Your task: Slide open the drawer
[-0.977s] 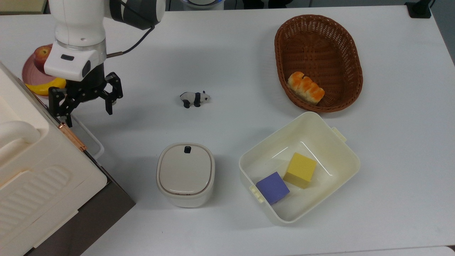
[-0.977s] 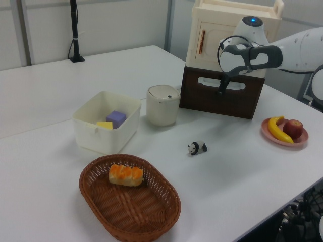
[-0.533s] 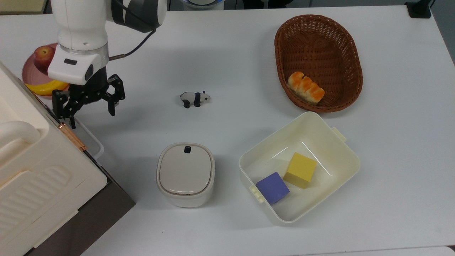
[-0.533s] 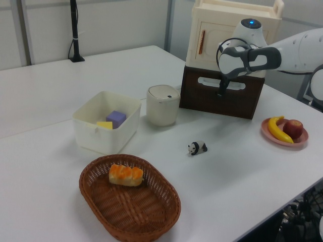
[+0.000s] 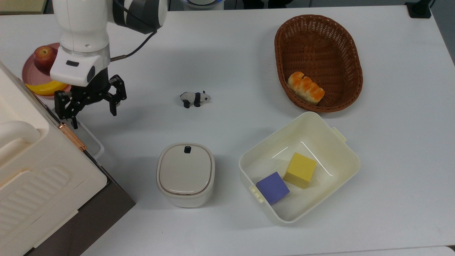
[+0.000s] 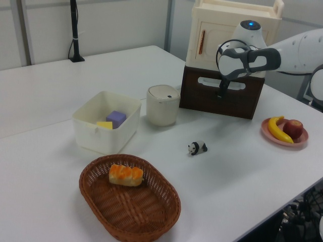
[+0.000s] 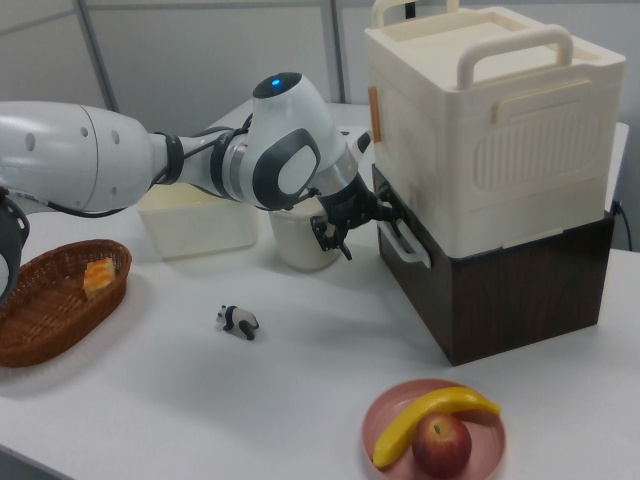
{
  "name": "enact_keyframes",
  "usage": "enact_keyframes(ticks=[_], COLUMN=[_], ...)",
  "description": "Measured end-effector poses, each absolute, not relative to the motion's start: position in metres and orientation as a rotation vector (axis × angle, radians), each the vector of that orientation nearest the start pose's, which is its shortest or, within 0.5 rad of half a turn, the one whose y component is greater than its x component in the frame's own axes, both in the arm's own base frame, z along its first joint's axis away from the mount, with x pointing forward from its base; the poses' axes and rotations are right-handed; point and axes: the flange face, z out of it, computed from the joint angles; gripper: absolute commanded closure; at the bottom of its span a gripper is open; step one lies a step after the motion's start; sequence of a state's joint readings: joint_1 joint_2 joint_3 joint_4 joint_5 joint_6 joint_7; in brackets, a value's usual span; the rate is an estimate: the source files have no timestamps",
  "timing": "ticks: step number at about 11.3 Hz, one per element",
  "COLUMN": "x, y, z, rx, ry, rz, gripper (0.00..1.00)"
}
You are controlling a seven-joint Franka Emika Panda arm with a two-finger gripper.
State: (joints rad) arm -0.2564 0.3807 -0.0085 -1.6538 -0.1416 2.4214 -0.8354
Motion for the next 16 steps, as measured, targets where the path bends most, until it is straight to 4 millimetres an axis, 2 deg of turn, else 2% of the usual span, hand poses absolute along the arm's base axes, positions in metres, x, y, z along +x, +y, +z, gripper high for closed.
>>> enact_keyframes(ticks=[4, 5, 7, 8, 13, 16], x=[0.6725, 0.673, 0.6736, 0.6737, 0.6747, 0.6768], y=[-0.1819, -0.182, -0.1822, -0.1822, -0.1827, -0.1863], z=[0.4333, 0.4349, 0.4363, 0.4355, 0.43, 0.4283], rx=[-3.232, -3.235, -3.236, -3.235, -3.233, -3.238], ry=[-1.075, -1.071, -1.071, -1.07, -1.069, -1.06], rz=[-0.473, -0.479, -0.483, -0.482, -0.47, -0.47], gripper=[0.0, 0.04, 0.05, 0.1, 0.1, 0.15])
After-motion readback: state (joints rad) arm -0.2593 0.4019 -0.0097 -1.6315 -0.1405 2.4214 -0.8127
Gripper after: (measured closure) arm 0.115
